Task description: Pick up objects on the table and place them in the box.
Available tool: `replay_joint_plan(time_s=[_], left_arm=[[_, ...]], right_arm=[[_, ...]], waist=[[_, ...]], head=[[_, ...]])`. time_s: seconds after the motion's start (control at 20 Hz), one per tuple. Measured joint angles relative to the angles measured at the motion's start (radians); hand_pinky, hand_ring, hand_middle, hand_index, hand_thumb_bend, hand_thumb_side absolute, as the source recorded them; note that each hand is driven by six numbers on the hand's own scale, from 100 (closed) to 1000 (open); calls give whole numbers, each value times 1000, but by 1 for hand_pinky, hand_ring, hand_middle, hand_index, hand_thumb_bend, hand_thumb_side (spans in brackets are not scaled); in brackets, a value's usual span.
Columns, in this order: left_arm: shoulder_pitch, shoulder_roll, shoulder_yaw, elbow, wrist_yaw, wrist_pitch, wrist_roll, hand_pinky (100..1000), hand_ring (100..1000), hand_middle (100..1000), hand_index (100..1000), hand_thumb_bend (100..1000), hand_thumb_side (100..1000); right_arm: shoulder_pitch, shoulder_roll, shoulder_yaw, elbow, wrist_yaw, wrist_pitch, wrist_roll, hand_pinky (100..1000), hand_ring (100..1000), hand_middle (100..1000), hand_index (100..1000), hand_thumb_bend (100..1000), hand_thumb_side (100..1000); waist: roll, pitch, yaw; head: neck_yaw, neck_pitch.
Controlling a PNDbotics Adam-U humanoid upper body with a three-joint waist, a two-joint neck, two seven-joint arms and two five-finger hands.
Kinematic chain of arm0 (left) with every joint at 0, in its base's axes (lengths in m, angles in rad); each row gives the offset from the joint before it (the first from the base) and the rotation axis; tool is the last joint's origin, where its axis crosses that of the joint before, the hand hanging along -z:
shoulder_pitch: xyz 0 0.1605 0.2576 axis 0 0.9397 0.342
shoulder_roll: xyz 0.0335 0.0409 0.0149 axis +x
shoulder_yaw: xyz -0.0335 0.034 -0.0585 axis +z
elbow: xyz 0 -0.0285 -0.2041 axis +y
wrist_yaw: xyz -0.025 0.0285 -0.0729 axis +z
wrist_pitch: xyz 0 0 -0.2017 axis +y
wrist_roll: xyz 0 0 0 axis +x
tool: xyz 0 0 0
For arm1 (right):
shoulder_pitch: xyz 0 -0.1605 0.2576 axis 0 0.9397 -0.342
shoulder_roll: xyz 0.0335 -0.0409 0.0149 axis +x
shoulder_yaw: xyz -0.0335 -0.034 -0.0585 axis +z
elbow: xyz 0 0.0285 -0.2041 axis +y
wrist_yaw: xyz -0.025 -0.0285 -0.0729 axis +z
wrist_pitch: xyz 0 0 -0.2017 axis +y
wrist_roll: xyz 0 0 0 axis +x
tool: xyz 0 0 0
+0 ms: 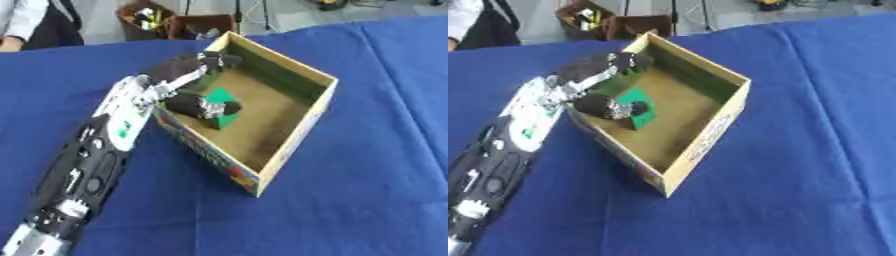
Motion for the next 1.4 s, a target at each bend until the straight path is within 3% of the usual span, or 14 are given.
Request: replay_joint_plan(time_s=[0.3, 0.5, 0.65, 0.95, 1.25, 1.4], left_arm=[[28, 7, 90, -144, 88, 53, 92, 608, 630, 698, 821, 442, 879], [75, 8, 131, -241, 148, 105, 152, 567, 584, 646, 754, 301, 914], [133, 33, 130, -312, 191, 122, 196, 566, 581, 647, 760, 267, 919], [273, 122, 121, -457, 281, 128, 285, 568, 580, 654, 770, 296, 979], [403, 139, 120, -597, 367, 160, 371, 563, 584, 688, 786, 268, 971], [470, 119, 121, -668, 411, 190, 414, 582, 598, 702, 802, 254, 976]], right_arm=[[13, 0, -3, 0, 0, 3, -11, 917, 905, 731, 834, 100, 772], [21, 0, -9, 0, -1, 6, -18, 916, 904, 731, 834, 100, 772], [24, 0, -13, 0, -2, 5, -24, 915, 903, 732, 834, 100, 773], [24, -3, -20, 0, -13, -2, -37, 915, 902, 732, 833, 100, 773], [24, -6, -26, 0, -17, -4, -47, 914, 902, 732, 833, 100, 775], [24, -7, -27, 0, -18, -7, -50, 913, 901, 731, 833, 100, 775]], waist=[[-11, -15, 32], [-14, -29, 60], [-27, -31, 78], [-37, -42, 91], [-46, -47, 110], [-65, -46, 123]], head=[[-24, 17], [-50, 30], [-78, 35], [-104, 43], [-117, 52], [-121, 52]])
